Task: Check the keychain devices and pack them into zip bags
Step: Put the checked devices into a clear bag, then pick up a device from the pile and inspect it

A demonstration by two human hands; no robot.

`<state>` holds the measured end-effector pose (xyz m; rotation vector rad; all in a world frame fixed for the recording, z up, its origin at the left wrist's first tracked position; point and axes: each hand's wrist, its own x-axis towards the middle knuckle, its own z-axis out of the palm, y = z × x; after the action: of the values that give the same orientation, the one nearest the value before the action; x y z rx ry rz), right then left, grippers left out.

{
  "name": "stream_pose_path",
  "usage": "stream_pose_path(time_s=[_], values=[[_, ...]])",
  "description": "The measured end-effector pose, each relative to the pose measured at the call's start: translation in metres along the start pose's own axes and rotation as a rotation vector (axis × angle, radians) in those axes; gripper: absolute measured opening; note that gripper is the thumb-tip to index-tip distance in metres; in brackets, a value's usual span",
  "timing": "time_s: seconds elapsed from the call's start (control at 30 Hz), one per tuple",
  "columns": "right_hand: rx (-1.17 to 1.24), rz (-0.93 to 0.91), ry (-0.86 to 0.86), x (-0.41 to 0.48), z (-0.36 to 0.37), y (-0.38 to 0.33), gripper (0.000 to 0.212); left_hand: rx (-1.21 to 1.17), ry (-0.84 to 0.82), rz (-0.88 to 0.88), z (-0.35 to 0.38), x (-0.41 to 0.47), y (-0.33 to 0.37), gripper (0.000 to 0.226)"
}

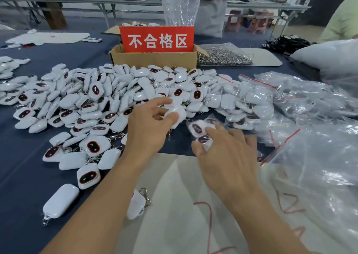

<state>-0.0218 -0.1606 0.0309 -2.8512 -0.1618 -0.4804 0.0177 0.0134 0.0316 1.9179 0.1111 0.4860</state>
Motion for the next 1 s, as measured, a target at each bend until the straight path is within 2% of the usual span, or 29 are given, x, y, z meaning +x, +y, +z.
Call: stream_pose_path(time_s=[0.07,0.1,0.17,0.27,0.37,0.43,0.53,0.57,0.7,0.77,0.87,1.0], values=[[0.255,-0.043,0.231,-0.001,-0.007,-0.004,0.021,-0.093,-0.073,-0.025,0.005,-0.003,0.003,0.021],[0.451,-0.04,0.26,-0.001,-0.008,-0.005,0.027,-0.144,-0.088,-0.036,0.007,-0.005,0.005,0.018],[0.811,0.04,0.099,0.0,-0.006,-0.007,0.033,-0.23,-0.112,-0.036,0.011,-0.008,0.008,0.021],[1.172,0.223,-0.155,0.001,0.0,-0.008,0.022,-0.251,-0.219,0.03,0.012,-0.011,0.014,0.023],[1.428,0.381,-0.192,0.01,0.0,-0.003,0.023,-0.282,-0.388,0.089,0.007,-0.012,0.016,0.022],[1.475,0.387,-0.218,0.013,0.0,0.002,0.022,-0.335,-0.406,0.011,0.006,-0.012,0.016,0.018],[1.405,0.357,-0.293,0.014,0.002,0.007,0.023,-0.369,-0.291,-0.148,0.007,-0.01,0.015,0.012],[1.397,0.343,-0.33,0.015,0.002,0.007,0.024,-0.357,-0.304,-0.175,0.008,-0.01,0.015,0.011],[1.475,0.335,-0.388,0.016,0.0,0.011,0.024,-0.302,-0.526,-0.128,0.007,-0.014,0.016,0.013],[1.507,0.362,-0.378,0.015,-0.001,0.011,0.022,-0.286,-0.584,-0.091,0.004,-0.015,0.017,0.021],[1.504,0.402,-0.359,0.014,0.002,0.01,0.021,-0.265,-0.59,-0.087,0.003,-0.014,0.016,0.029],[1.523,0.399,-0.403,0.016,0.005,0.009,0.023,-0.278,-0.544,-0.125,0.007,-0.014,0.017,0.028]])
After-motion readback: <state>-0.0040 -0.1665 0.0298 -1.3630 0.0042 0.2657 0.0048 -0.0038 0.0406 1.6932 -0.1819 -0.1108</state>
